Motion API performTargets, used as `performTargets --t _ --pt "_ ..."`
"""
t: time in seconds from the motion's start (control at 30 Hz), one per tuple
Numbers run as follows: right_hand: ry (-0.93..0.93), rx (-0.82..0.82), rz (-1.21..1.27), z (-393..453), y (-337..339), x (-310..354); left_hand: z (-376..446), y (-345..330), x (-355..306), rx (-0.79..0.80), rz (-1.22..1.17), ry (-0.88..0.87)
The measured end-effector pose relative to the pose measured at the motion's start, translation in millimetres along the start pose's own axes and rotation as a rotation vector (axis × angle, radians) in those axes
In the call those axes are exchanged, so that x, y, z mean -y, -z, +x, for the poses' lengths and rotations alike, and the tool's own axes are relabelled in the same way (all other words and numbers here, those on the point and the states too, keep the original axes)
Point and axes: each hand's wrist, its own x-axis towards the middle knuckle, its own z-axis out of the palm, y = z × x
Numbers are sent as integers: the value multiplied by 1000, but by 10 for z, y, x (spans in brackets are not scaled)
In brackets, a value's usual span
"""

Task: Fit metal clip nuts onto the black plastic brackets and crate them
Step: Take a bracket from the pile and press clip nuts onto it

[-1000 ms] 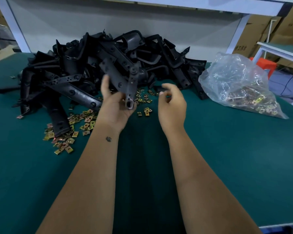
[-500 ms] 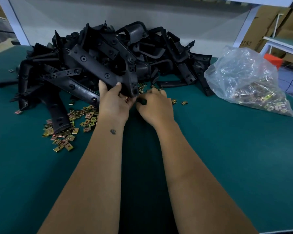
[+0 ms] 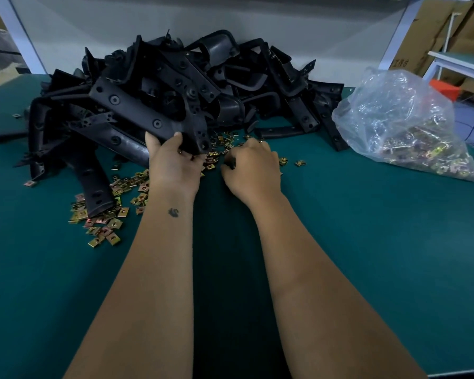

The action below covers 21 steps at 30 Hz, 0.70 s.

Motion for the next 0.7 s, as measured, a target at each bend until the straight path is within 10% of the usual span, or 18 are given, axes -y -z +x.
performTargets --t 0.7 --pt "100 23 26 -1 -38 144 43 25 59 10 68 -23"
